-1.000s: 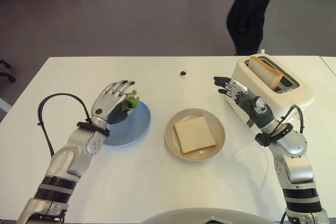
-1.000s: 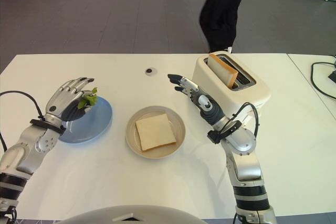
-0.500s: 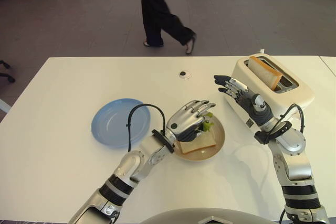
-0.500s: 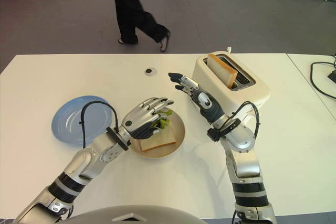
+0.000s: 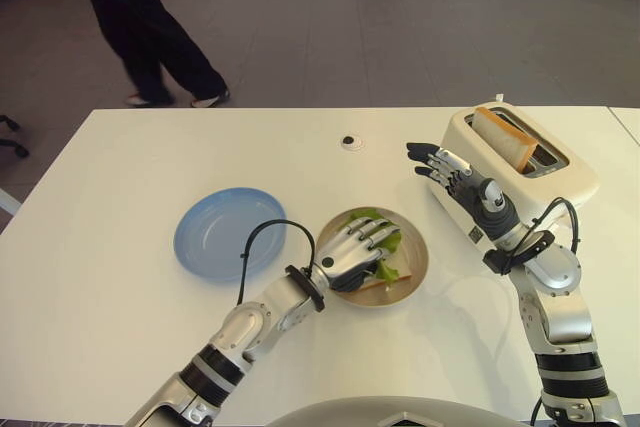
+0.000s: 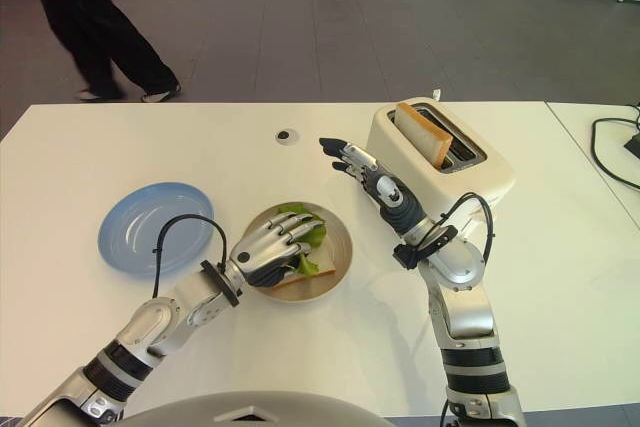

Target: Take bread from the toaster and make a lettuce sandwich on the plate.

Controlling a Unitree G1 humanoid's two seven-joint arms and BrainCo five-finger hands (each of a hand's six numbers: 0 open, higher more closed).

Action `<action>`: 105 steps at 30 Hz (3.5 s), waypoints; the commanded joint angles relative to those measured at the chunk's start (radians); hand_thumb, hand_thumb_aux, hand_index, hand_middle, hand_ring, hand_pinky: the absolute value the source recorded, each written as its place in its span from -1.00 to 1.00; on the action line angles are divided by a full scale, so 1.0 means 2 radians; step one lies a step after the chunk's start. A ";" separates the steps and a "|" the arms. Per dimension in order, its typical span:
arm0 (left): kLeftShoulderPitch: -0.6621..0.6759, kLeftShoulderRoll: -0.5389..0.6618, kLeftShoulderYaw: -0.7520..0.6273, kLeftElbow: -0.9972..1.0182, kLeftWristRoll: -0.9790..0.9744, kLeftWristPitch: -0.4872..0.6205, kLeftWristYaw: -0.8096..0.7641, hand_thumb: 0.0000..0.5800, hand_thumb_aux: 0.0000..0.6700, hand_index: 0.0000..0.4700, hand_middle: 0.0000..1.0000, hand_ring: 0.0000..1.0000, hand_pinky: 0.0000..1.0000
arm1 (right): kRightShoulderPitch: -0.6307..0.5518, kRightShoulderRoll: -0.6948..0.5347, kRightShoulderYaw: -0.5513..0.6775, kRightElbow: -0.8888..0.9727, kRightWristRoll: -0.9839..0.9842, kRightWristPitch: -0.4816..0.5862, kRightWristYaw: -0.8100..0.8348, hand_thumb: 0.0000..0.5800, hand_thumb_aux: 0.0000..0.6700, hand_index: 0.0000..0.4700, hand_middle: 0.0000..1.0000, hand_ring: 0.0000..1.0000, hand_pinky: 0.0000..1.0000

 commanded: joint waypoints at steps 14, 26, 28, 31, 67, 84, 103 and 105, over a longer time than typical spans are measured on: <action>0.010 0.009 0.023 0.003 -0.015 -0.001 0.003 -1.00 -1.00 -1.00 -1.00 -1.00 -1.00 | 0.000 -0.002 -0.001 -0.011 0.001 0.002 0.003 -1.00 -1.00 -1.00 -1.00 -1.00 -1.00; 0.086 -0.008 0.110 -0.133 -0.249 -0.025 -0.040 -1.00 -1.00 -1.00 -1.00 -1.00 -1.00 | -0.033 -0.057 -0.051 -0.039 -0.099 -0.047 -0.035 -1.00 -1.00 -1.00 -1.00 -1.00 -1.00; 0.095 -0.021 0.130 -0.120 -0.318 -0.029 -0.046 -1.00 -1.00 -1.00 -1.00 -1.00 -1.00 | -0.052 -0.094 -0.080 -0.025 -0.161 -0.065 -0.060 -1.00 -1.00 -1.00 -1.00 -1.00 -1.00; 0.110 -0.043 0.149 -0.096 -0.398 -0.034 -0.054 -1.00 -1.00 -1.00 -1.00 -1.00 -1.00 | -0.088 -0.168 -0.096 0.065 -0.298 -0.094 -0.131 -1.00 -1.00 -1.00 -1.00 -1.00 -1.00; 0.134 -0.074 0.183 -0.055 -0.404 -0.070 -0.062 -1.00 -1.00 -1.00 -1.00 -1.00 -1.00 | -0.183 -0.176 -0.126 0.223 -0.136 -0.031 -0.141 1.00 1.00 1.00 -1.00 -1.00 -1.00; 0.139 -0.077 0.215 -0.055 -0.402 -0.083 -0.048 -1.00 -1.00 -1.00 -1.00 -1.00 -1.00 | -0.115 -0.127 -0.054 -0.024 0.211 0.271 0.073 1.00 1.00 1.00 -1.00 -1.00 -1.00; 0.146 -0.053 0.227 -0.094 -0.298 -0.121 -0.034 -1.00 -1.00 -1.00 -1.00 -1.00 -1.00 | -0.126 -0.067 0.125 0.148 -0.025 0.164 0.117 1.00 1.00 1.00 -1.00 -1.00 -1.00; 0.151 -0.037 0.213 -0.097 -0.249 -0.139 -0.032 -1.00 -1.00 -1.00 -1.00 -1.00 -1.00 | -0.134 -0.062 0.120 0.164 -0.031 0.159 0.115 1.00 1.00 1.00 -1.00 -1.00 -1.00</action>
